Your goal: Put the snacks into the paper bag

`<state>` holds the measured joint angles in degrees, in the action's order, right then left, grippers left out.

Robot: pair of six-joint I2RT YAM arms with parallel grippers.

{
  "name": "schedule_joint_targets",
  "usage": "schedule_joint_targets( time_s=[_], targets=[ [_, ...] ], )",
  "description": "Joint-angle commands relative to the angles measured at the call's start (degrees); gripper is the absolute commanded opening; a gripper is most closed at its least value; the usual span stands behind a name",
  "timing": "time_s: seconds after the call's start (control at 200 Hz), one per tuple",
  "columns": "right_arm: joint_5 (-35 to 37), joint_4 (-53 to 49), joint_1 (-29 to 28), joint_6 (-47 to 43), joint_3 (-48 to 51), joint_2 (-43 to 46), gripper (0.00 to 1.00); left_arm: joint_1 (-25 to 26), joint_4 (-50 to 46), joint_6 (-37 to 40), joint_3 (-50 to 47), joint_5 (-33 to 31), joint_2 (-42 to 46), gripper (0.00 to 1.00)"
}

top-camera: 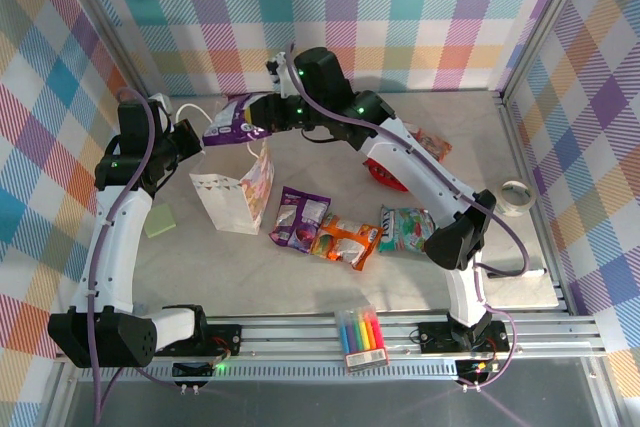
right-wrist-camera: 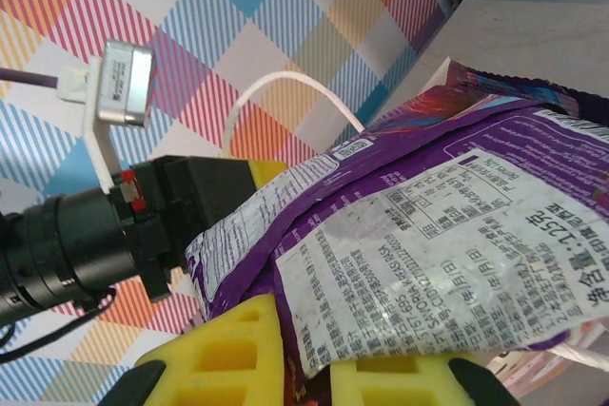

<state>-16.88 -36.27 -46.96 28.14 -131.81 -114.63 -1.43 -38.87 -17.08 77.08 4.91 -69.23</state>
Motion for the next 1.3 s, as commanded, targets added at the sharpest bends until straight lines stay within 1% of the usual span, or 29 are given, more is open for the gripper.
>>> schedule_joint_targets(
  time_s=[0.0,0.16,0.38,0.48,0.67,0.9,1.29],
  targets=[
    [-0.5,-1.7,-0.2,-3.4,-3.3,2.0,0.00,-0.9,-1.2,0.8,1.8,-0.3,0.3,0.06],
    [-0.5,-5.9,-0.2,-5.3,-7.0,-0.2,0.00,-0.9,-1.0,0.6,2.1,-0.1,0.3,0.06],
    [0.9,-8.9,-0.2,-10.0,-7.8,-0.7,0.00,-0.9,-1.4,0.7,2.4,1.0,0.3,0.06],
    [0.1,-9.6,-0.2,-10.7,-8.4,-2.1,0.00,-0.9,-1.5,0.6,2.2,1.4,0.4,0.06],
    [0.8,-13.9,-0.2,-12.2,-14.0,-5.9,0.00,-0.9,-1.9,0.9,2.0,1.4,0.8,0.06],
    [2.9,-14.9,-0.2,-14.2,-14.1,-6.3,0.00,-0.9,-2.0,1.1,2.0,1.4,0.8,0.06],
    [1.0,-15.5,-0.8,-16.4,-14.3,-8.0,0.00,-0.9,-2.0,1.1,1.9,1.4,0.5,0.06]
  ],
)
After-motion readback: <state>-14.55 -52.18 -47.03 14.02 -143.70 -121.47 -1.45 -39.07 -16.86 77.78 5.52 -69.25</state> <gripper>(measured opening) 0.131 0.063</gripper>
